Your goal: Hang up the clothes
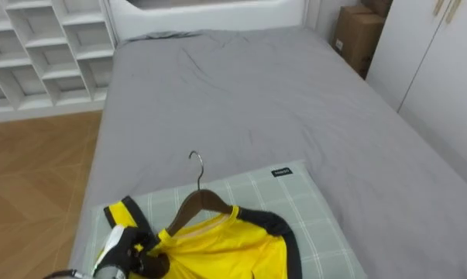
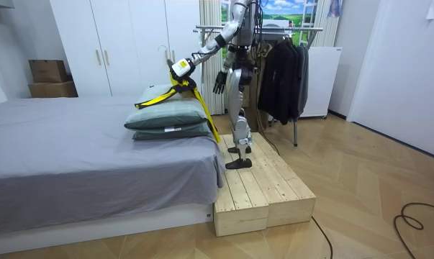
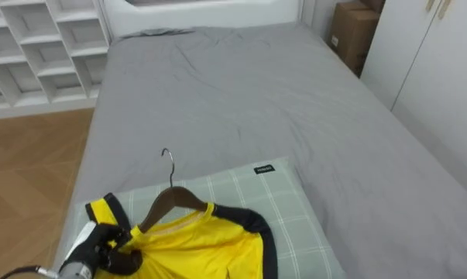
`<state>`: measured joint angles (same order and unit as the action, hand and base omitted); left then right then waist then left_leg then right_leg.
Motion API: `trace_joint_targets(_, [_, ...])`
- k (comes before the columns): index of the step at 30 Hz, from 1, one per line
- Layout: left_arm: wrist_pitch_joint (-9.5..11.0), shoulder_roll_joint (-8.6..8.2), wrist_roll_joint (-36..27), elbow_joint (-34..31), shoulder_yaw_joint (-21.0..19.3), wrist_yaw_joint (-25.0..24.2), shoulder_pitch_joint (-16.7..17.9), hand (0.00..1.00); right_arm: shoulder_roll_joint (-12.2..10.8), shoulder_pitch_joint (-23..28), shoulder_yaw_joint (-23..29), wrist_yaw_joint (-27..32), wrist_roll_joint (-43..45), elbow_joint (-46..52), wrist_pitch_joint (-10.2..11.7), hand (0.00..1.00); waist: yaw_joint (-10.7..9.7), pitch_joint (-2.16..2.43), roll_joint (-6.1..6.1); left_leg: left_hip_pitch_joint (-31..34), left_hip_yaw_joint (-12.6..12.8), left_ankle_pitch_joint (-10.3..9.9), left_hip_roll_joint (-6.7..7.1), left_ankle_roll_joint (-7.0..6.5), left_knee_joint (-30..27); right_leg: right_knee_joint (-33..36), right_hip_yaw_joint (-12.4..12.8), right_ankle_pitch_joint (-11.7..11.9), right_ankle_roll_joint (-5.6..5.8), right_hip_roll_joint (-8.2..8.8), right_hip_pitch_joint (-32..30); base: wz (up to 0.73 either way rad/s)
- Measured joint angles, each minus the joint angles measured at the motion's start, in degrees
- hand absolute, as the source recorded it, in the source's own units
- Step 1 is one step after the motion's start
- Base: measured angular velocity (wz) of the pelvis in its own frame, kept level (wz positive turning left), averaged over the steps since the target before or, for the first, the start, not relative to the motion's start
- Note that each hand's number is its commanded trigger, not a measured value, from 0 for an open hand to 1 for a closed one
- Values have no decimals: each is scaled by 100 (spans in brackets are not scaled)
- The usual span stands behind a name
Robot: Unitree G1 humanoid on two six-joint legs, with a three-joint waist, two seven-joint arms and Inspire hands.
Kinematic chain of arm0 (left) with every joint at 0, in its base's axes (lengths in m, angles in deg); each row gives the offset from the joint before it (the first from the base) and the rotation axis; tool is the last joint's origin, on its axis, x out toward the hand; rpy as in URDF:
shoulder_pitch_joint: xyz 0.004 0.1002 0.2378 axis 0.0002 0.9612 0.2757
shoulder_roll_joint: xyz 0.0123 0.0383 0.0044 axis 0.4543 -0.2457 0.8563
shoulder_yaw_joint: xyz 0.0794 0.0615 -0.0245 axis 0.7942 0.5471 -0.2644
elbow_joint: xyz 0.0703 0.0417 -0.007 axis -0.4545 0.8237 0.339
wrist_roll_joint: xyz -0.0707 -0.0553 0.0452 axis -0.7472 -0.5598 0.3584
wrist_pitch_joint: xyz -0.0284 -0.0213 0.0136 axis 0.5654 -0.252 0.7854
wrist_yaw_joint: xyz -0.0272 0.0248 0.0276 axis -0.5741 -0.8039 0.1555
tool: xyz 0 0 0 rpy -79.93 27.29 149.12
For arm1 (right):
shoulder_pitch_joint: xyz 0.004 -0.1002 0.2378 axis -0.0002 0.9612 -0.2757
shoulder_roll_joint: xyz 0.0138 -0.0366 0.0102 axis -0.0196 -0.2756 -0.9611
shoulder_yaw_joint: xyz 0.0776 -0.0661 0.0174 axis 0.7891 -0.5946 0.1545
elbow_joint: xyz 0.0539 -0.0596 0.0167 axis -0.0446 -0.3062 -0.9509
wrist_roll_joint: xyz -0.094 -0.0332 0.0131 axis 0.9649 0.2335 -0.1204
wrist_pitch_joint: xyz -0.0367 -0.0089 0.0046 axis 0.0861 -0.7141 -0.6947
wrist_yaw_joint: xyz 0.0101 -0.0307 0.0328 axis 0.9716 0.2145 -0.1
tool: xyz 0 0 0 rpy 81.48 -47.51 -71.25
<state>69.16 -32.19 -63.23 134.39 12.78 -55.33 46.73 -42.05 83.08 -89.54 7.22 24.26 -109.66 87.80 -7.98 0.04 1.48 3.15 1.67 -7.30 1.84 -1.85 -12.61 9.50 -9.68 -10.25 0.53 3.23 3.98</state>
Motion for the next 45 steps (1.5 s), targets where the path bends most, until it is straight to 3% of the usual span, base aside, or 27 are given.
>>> trace_joint_targets(3, [34, 77, 113, -111, 0, 49, 92, 100, 21, 184, 307, 272, 603, 593, 64, 0, -16, 32, 49, -1, 0, 0, -2, 0, -21, 19, 6, -3, 0, -3, 17, 0])
trace_joint_targets(9, [30, 84, 110, -167, -2, 115, 187, 100, 38, 572, 598, 805, 1821, 2184, 117, 0, -17, 32, 30, -4, 13, -3, -5, -3, -71, 32, 34, 13, -6, -5, 12, 0])
trace_joint_targets(13, [27, 75, 205, -655, 1, 114, 471, 100, 38, 857, 669, 1163, 2645, 3765, 243, 0, -9, 2, -41, -23, 13, -3, -9, -2, -35, 17, 45, 14, -8, -9, 3, -1])
trace_joint_targets(16, [-18, 75, 305, -967, 5, 114, 701, 100, 8, 915, 649, 1334, 2913, 4226, 234, 0, -2, -22, -78, -51, 44, -4, -9, -1, -5, 14, 75, 13, -6, -5, 6, -6])
trace_joint_targets(25, [-172, 62, 345, -1301, 5, -9, 733, 100, -7, 949, 321, 1179, 3005, 5219, 92, 0, 58, -28, -88, -138, 150, -7, -11, -5, 111, 16, 175, 7, 2, 4, -7, -7])
trace_joint_targets(33, [-166, 60, 391, -1457, 224, -241, 733, 100, 48, 923, -117, 904, 3242, 5601, 123, 0, 234, -35, -109, -190, 142, -9, -25, -4, 113, 34, 182, 12, -4, -11, 36, -1])
trace_joint_targets(40, [-146, 73, 571, -1841, 221, -476, 733, 100, 211, 864, -141, 581, 3246, 6225, 230, 0, 387, -54, -123, -195, 128, -11, -24, -4, 124, 38, 183, 17, -9, -15, 38, 0])
trace_joint_targets(45, [-92, 71, 561, -1888, 221, -527, 733, 100, 218, 797, -238, 504, 3246, 6224, 250, 0, 430, -108, -56, -203, 136, -12, -26, -2, 130, 26, 176, 15, -7, -14, 46, -2])
